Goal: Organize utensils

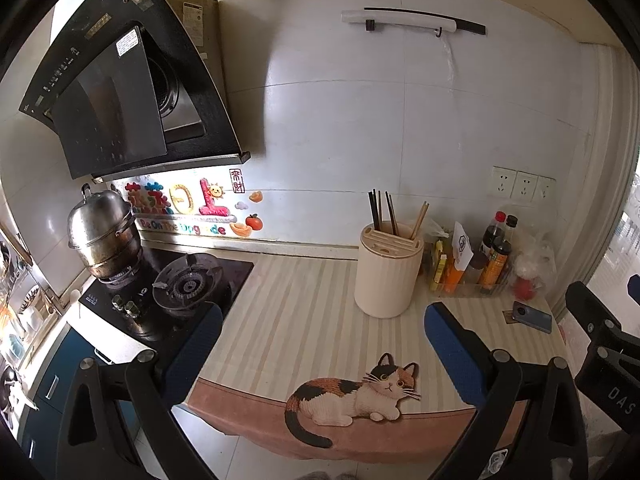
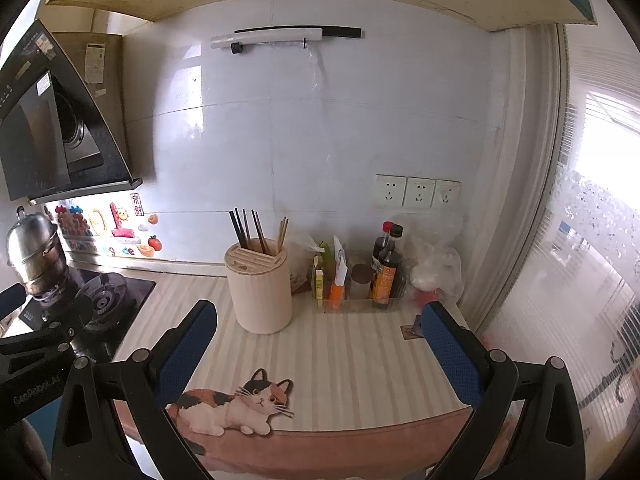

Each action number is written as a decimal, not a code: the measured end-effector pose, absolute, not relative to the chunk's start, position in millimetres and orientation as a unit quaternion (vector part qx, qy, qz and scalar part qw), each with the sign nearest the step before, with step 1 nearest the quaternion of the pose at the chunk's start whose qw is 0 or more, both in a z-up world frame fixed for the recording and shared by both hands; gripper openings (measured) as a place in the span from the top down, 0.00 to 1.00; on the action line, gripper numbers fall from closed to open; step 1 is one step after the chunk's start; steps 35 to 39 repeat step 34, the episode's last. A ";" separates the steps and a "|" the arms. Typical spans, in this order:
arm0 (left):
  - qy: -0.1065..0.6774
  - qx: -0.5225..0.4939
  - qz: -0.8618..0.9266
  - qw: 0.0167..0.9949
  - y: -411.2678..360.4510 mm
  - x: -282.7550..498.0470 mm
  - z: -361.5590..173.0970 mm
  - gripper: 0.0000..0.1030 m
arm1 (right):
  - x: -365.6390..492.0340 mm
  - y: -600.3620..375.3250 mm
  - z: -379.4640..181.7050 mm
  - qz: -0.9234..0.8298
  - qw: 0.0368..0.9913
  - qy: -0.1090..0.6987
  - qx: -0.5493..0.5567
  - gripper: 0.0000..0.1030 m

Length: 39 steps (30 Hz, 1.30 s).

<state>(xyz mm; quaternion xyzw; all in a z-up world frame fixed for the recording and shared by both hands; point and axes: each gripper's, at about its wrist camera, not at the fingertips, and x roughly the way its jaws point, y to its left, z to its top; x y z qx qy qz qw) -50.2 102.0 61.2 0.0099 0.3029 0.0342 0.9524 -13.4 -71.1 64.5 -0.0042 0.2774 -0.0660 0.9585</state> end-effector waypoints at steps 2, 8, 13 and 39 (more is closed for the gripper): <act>0.302 0.010 0.035 0.953 101.3 -50.2 61.0 0.00 | -13.2 -71.0 64.0 -0.067 0.958 0.278 -0.005 0.00; 0.301 0.008 0.035 0.953 100.5 -45.1 62.1 0.00 | -12.1 -72.3 64.0 -0.068 0.958 0.279 -0.007 0.00; 0.303 0.008 0.037 0.952 99.9 -42.5 62.4 0.00 | -9.7 -72.9 63.4 -0.065 0.958 0.278 -0.004 0.00; 0.305 0.004 0.036 0.952 101.0 -36.6 61.4 0.00 | 0.4 -71.8 63.5 -0.063 0.958 0.279 -0.005 0.00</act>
